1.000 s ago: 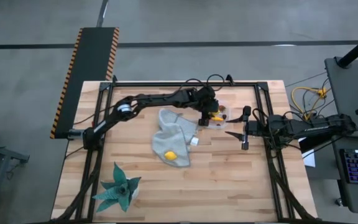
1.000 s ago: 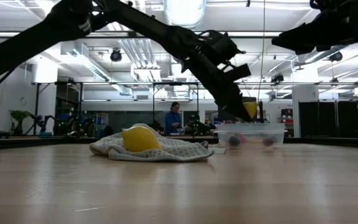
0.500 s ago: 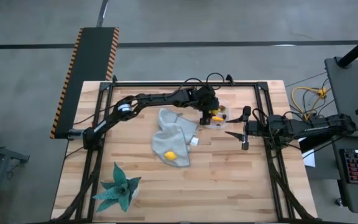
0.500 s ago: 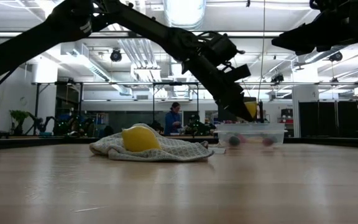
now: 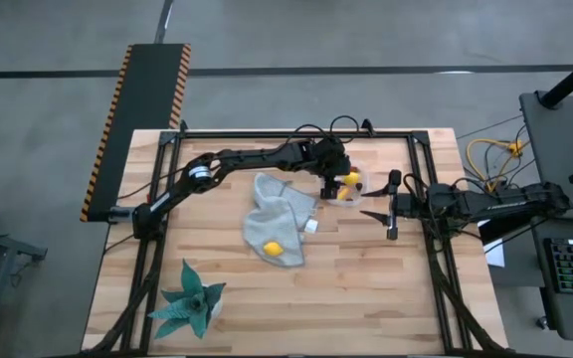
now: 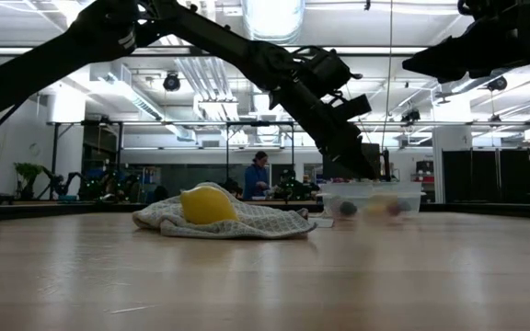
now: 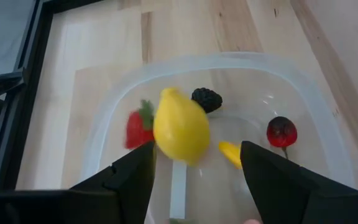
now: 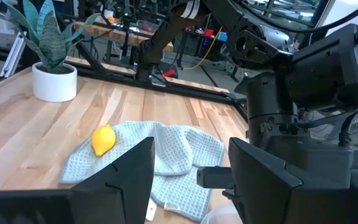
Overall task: Pick and placing Produce into tupperware
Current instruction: Put the lemon into the transparent bin
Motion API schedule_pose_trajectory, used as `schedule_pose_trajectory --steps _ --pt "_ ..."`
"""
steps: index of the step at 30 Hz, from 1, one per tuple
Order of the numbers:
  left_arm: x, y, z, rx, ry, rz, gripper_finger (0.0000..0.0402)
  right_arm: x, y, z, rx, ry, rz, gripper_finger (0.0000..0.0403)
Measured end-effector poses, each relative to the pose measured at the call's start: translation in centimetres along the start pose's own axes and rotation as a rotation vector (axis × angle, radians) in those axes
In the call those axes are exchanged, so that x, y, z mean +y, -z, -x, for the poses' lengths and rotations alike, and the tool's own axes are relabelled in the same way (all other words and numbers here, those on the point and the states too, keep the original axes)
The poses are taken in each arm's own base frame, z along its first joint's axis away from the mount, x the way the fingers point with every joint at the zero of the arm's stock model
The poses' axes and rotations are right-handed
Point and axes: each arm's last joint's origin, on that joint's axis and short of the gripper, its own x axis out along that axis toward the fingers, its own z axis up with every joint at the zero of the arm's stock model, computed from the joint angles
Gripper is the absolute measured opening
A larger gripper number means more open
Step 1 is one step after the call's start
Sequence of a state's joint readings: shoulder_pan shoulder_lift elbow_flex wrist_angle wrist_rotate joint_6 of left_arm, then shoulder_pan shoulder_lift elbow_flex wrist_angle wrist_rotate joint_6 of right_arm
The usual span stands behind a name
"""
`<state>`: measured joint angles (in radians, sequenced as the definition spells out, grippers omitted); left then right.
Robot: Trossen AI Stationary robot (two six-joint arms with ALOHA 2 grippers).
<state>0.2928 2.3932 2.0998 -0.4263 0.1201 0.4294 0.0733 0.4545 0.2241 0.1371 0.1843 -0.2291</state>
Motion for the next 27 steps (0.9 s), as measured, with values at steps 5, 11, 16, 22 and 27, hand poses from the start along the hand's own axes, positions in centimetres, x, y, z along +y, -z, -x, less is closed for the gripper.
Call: schedule_pose_trajectory --steps 5,11,16,22,27 --pt "-0.4 -0.1 0.4 0.029 0.012 0.000 0.0220 0.0 0.0 0.0 0.000 0.000 0.004 0.0199" --pt "-3.6 -2.1 4.2 0.191 -0.006 -0.053 0.0220 0.0 0.0 0.0 -0.001 0.000 0.006 0.0199" --pt "-8.3 -3.4 7.0 0.319 -0.040 -0.171 0.0220 0.0 0.0 0.0 0.003 0.000 0.007 0.0199" --pt "-12.9 -4.5 11.1 0.425 -0.051 -0.189 0.0221 0.0 0.0 0.0 0.003 0.000 0.008 0.0199" --pt "-16.1 -3.9 12.6 0.561 -0.037 -0.093 0.0221 0.0 0.0 0.0 0.001 0.000 0.011 0.0199"
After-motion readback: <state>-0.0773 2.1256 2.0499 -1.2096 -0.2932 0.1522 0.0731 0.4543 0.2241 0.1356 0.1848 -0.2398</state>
